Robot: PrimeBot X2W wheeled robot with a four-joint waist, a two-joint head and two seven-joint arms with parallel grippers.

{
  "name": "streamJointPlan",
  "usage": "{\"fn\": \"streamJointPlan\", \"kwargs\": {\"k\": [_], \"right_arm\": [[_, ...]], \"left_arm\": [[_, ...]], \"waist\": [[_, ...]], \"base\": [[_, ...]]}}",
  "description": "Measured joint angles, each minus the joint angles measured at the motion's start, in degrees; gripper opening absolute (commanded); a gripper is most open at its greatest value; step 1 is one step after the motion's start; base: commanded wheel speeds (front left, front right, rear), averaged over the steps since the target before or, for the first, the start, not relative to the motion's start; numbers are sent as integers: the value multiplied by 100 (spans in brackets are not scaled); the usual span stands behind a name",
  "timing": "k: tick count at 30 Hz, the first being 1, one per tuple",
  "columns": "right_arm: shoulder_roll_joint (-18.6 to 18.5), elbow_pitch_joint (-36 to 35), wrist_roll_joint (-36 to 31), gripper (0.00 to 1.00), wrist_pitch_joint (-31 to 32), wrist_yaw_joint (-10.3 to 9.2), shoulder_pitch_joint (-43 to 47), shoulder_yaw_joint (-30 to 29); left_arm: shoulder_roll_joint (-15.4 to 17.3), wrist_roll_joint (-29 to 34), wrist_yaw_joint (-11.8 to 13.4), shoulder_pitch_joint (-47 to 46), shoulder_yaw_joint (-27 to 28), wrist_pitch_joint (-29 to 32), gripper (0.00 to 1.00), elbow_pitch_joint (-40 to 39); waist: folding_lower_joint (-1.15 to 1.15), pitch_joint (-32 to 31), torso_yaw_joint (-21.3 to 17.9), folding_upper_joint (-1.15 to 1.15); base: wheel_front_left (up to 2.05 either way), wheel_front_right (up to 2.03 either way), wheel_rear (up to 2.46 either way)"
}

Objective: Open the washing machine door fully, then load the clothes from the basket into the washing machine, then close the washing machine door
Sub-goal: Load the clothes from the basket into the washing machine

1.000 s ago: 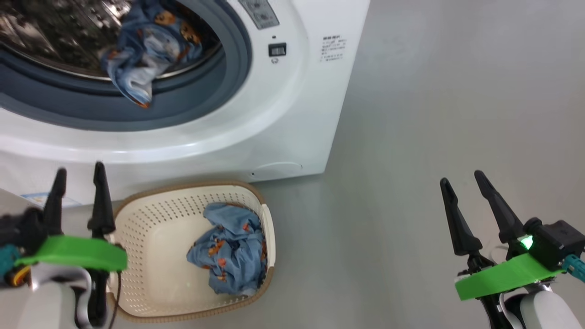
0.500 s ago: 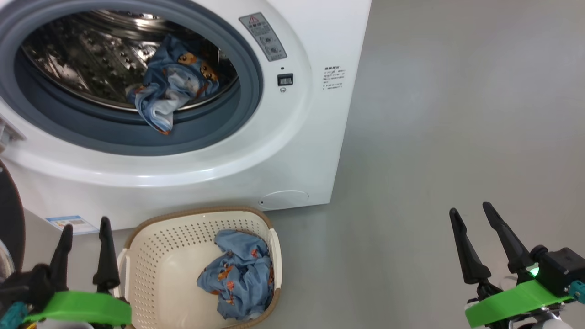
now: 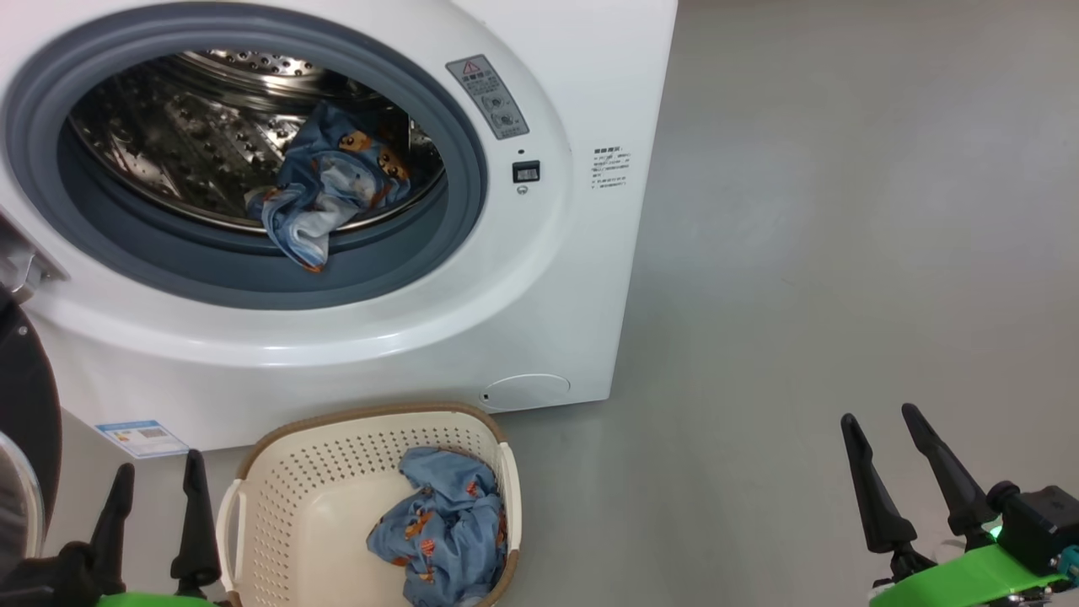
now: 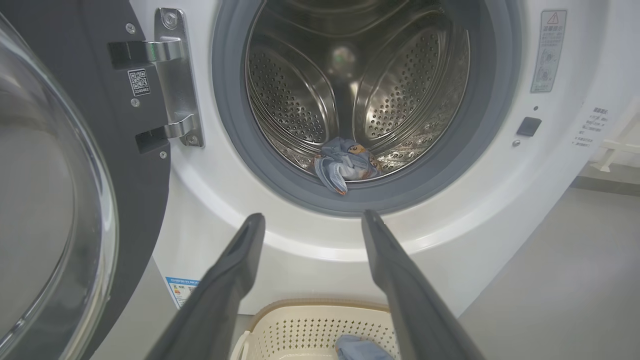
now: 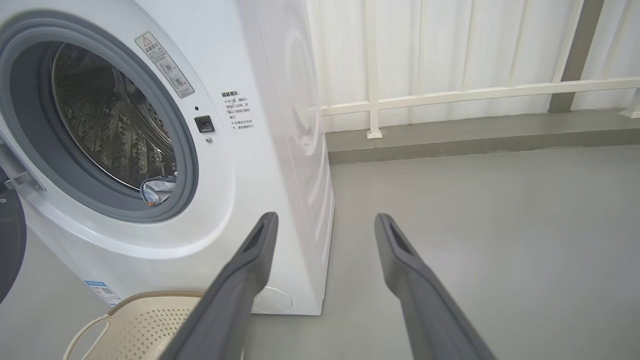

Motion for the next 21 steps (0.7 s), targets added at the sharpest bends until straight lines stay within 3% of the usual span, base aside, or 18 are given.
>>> {"fn": "streamJointPlan", "kwargs": {"k": [21], "right_arm": [[31, -37, -1, 100, 0, 0, 87, -105]], "left_arm": [[-16, 7, 0, 166, 14, 0, 100, -198]], "waist": [[0, 78, -50, 0]], "base": [[0, 0, 0]]}}
